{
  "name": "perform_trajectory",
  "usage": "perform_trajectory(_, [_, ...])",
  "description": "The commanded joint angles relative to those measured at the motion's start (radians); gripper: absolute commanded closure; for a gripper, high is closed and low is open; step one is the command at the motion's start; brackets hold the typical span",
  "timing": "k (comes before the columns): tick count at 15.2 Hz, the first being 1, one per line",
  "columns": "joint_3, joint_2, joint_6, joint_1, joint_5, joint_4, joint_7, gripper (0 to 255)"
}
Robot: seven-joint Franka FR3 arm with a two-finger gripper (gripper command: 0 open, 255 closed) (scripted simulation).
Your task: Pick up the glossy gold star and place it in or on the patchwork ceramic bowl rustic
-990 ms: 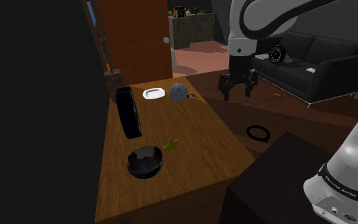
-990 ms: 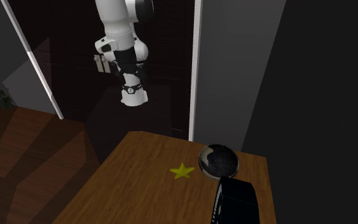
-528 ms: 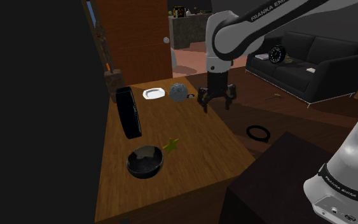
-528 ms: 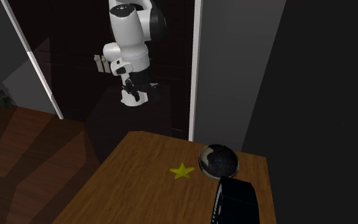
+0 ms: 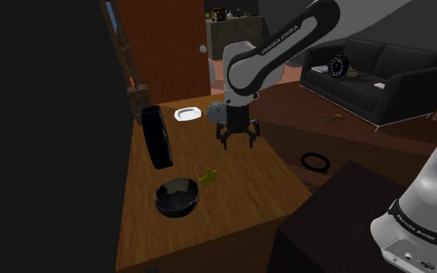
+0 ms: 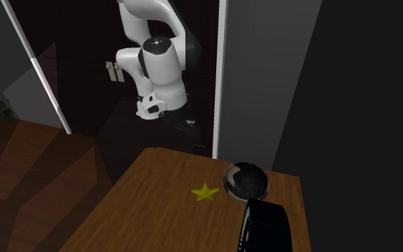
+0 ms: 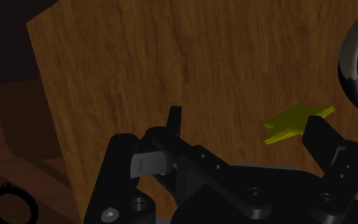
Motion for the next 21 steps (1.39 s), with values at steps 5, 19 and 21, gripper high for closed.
perform_trajectory(5, [-0.006, 0.236, 0.044, 0.043, -0.024, 0.190, 0.123, 0])
perform_trajectory(19, [-0.032, 0.556, 0.106, 0.113, -0.041, 0.450, 0.234, 0])
perform_trajectory(21, [-0.033, 0.560, 0.112, 0.114, -0.041, 0.449, 0.234, 0])
